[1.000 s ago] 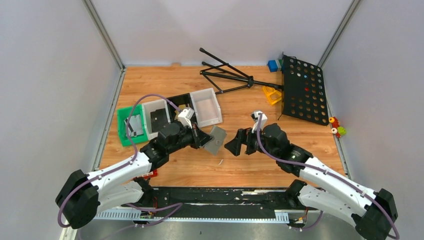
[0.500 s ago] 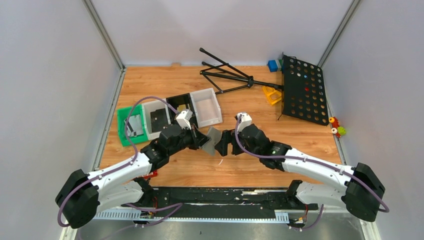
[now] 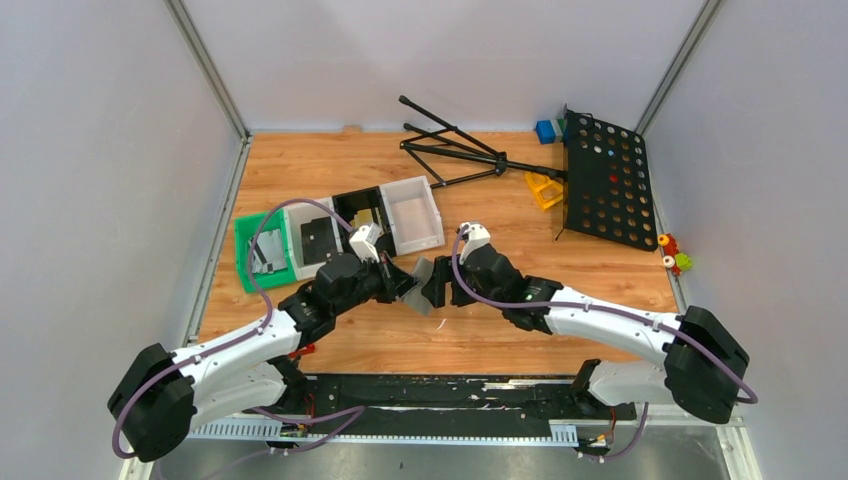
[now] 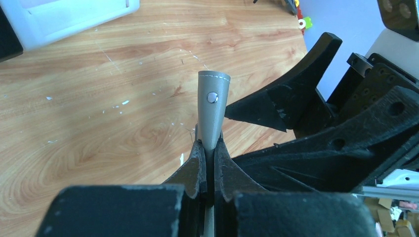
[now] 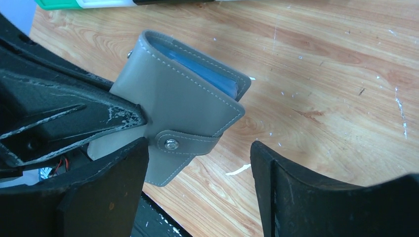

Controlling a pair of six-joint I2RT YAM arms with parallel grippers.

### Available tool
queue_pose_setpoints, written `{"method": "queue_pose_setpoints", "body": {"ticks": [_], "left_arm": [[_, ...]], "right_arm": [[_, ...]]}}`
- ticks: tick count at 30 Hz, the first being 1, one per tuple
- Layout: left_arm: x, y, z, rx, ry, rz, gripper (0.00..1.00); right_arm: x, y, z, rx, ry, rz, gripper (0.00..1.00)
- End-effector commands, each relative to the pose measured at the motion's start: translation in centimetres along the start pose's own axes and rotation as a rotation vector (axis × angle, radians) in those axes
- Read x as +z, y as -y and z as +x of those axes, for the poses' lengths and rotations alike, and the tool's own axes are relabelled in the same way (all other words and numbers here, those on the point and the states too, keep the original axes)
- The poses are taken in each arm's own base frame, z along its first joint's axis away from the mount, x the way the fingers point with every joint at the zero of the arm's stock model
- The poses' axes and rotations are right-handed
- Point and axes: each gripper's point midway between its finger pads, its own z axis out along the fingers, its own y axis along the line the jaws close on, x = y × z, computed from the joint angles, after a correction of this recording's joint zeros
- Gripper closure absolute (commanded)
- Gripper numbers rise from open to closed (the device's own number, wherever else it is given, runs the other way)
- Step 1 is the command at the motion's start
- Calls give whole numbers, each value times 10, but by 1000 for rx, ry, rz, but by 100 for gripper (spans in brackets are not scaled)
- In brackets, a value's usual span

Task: Take the credit cards out of the card holder
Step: Open the card holder at the center of the board.

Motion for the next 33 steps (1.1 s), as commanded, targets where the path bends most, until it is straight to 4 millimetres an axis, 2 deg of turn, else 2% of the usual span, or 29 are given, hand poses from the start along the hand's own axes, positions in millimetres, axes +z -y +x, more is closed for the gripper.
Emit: {"method": "queue_pose_setpoints", "body": {"ticks": [1, 7, 11, 15, 19, 29, 33], "left_arm": [[-1, 17, -14, -16, 59, 68, 100], [-1, 17, -17, -17, 75, 63, 100], [0, 15, -15, -15, 68, 58, 100], [0, 12, -13, -15, 63, 51, 100], [2, 11, -11, -19, 57, 48, 100], [5, 22, -13, -42, 50, 91, 100], [6, 24, -12, -50, 46, 99, 100]], "right_arm": [[3, 5, -12, 59, 36, 81, 28], [-6, 53, 7, 75, 10, 305, 49], [-15, 75, 15, 59, -4, 380, 53], [-22, 85, 18, 58, -3, 406, 54], [-25, 67, 7, 55, 35, 303, 52], [-38, 6, -30, 40, 184, -30, 28], [-32, 2, -30, 49, 161, -32, 29]]}}
